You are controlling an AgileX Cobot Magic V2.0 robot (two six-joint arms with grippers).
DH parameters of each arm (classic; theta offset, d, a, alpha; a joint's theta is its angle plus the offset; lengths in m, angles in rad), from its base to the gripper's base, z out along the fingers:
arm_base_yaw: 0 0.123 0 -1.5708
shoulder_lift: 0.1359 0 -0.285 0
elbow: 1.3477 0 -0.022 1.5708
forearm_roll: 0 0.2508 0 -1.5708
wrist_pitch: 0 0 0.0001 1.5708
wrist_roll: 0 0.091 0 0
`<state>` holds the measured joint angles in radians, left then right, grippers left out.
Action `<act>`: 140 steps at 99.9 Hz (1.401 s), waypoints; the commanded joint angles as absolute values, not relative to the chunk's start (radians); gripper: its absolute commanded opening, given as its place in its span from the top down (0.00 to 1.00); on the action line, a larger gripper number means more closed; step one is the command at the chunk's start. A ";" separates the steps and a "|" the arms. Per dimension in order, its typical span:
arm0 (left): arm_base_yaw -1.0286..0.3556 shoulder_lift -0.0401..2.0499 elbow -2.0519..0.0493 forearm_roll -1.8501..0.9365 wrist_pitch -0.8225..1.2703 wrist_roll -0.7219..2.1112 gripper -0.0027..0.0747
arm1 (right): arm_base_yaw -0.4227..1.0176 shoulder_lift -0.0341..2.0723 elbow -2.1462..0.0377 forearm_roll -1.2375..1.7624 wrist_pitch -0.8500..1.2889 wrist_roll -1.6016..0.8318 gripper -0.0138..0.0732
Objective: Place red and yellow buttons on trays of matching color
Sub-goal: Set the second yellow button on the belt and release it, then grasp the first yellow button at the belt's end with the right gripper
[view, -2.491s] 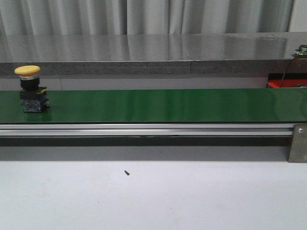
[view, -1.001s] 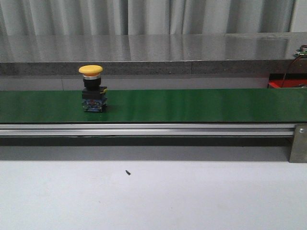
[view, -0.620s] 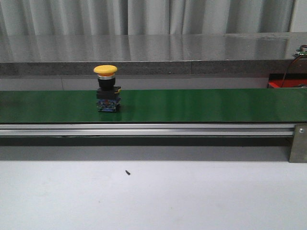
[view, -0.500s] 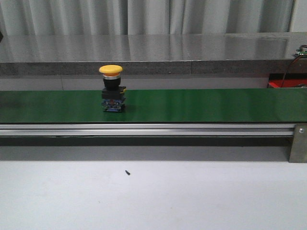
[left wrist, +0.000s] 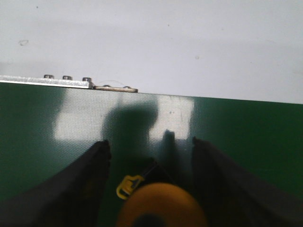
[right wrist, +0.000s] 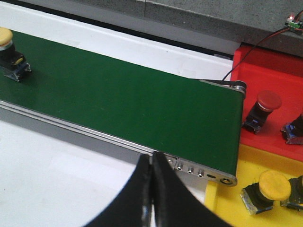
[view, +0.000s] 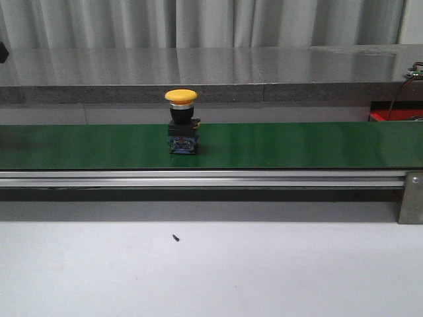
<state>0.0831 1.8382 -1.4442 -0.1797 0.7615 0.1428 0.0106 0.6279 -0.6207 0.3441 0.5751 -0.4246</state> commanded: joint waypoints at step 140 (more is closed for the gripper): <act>-0.070 0.728 -0.617 -0.321 0.334 0.229 0.99 | 0.011 0.628 -0.645 0.362 0.430 -0.429 0.95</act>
